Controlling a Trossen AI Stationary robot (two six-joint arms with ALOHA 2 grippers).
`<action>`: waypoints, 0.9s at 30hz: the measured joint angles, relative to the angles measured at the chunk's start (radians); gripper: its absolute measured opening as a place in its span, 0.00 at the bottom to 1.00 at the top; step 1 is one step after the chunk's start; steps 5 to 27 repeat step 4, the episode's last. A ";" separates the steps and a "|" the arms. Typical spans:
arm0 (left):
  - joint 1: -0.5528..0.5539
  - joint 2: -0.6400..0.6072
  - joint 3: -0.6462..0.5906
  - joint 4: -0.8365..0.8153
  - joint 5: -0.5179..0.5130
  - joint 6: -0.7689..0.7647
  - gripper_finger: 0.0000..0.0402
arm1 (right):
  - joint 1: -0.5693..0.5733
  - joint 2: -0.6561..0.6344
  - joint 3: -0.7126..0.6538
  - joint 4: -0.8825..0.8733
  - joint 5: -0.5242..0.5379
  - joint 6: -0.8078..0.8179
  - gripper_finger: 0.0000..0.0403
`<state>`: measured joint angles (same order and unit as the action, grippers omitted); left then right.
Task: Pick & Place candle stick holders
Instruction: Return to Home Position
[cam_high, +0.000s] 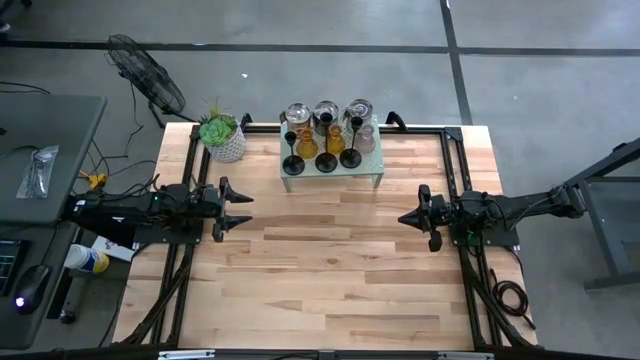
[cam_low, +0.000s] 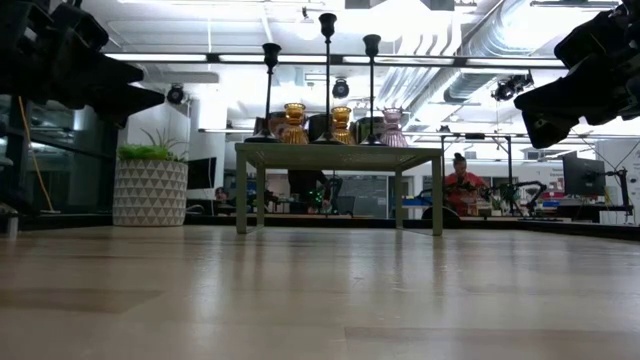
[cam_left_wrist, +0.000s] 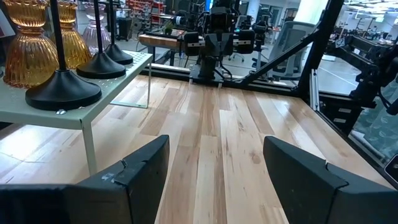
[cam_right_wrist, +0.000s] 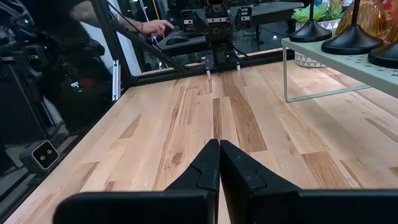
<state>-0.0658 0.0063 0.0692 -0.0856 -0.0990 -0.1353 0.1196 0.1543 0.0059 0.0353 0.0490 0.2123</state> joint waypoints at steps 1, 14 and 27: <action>0.000 0.000 0.000 0.000 0.000 0.000 0.64 | 0.000 0.000 0.000 0.000 0.000 0.000 0.01; 0.000 0.000 0.000 0.000 0.000 0.000 0.64 | 0.000 0.000 0.000 0.000 0.000 0.000 0.01; 0.000 0.000 0.000 0.000 0.000 0.000 0.64 | 0.000 0.000 0.000 0.000 0.000 0.000 0.01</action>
